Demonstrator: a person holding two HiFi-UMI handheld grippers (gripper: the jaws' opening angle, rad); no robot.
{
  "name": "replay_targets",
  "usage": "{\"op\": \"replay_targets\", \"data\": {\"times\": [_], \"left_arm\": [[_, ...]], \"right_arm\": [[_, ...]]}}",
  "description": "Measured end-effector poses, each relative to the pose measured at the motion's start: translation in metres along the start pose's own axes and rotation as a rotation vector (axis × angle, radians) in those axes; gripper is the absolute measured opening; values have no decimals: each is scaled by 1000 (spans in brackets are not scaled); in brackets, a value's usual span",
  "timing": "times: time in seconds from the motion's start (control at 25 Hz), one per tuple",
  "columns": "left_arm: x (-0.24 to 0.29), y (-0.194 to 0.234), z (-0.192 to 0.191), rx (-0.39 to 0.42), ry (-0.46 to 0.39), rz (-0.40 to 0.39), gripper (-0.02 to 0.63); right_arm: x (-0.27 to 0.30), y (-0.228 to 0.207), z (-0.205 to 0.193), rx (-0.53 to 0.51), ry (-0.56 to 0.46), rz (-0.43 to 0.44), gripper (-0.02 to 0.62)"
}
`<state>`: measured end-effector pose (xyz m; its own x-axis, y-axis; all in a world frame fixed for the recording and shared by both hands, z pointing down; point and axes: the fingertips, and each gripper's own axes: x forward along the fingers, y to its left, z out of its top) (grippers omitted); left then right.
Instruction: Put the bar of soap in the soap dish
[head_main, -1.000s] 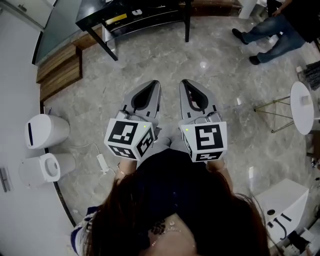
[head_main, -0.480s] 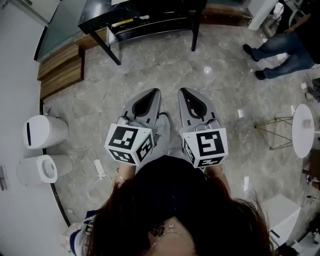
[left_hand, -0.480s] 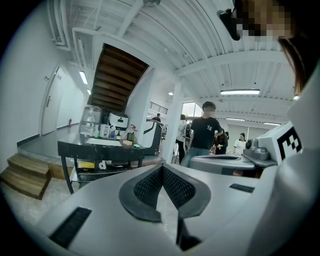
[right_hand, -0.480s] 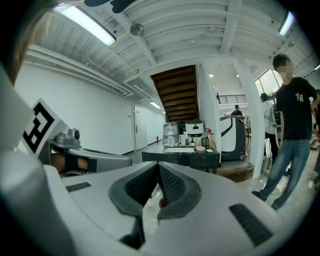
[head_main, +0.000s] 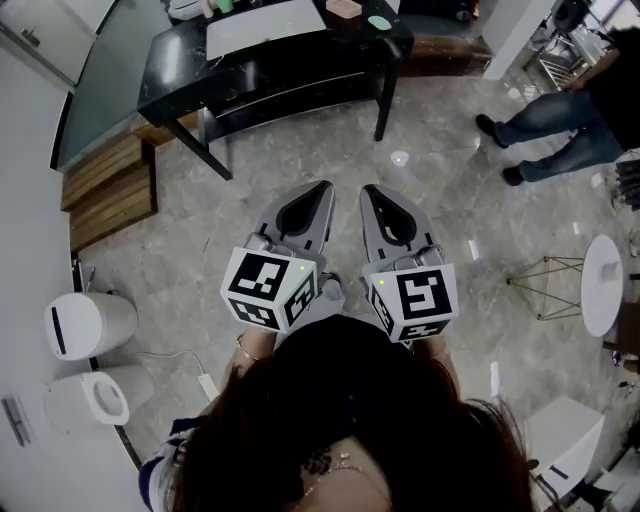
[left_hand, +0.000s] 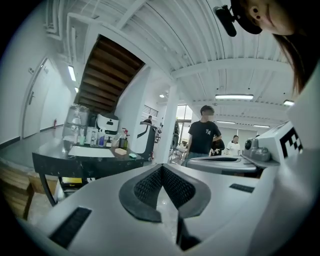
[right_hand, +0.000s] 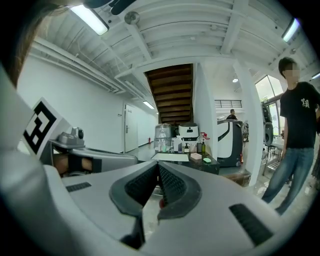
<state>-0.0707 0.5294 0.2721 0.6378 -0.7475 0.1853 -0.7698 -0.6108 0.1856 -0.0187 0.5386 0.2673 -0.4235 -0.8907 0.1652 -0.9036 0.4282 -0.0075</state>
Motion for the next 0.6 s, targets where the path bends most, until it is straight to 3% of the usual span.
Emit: {"op": "replay_targets", "data": {"times": [0.4, 0.6], "left_arm": [[76, 74, 23, -16, 18, -38, 2], [136, 100, 30, -11, 26, -41, 2]], "right_arm": [[93, -43, 8, 24, 34, -53, 8], [144, -86, 7, 34, 30, -56, 8]]}}
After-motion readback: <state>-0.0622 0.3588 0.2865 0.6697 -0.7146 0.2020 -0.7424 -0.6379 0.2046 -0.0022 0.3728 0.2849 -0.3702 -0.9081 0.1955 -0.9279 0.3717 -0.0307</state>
